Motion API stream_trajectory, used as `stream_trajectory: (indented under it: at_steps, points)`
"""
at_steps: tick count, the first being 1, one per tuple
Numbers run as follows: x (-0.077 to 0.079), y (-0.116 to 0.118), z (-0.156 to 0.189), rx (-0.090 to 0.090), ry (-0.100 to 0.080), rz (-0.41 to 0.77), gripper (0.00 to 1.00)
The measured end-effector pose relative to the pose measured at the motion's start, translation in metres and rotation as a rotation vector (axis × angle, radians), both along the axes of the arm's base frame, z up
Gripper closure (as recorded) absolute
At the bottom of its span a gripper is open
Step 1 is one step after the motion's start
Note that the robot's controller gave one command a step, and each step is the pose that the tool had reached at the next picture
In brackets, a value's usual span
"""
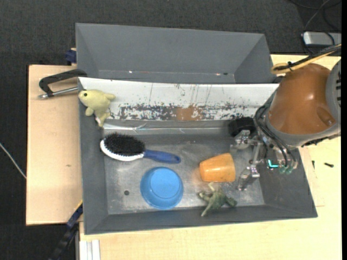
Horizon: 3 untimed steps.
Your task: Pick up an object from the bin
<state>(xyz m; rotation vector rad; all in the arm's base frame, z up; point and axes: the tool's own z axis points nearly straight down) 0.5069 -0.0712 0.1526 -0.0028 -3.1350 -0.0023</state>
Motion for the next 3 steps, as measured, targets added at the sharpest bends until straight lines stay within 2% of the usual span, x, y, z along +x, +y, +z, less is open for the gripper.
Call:
stream_trajectory:
  at_steps: [1, 2, 3]
  points:
    - [0.01, 0.014, -0.074, -0.006, -0.015, -0.026, 0.0]
    - [0.011, 0.014, -0.071, -0.007, -0.025, -0.03, 1.0]
    - [0.016, -0.01, 0.073, -0.004, -0.022, 0.111, 1.0]
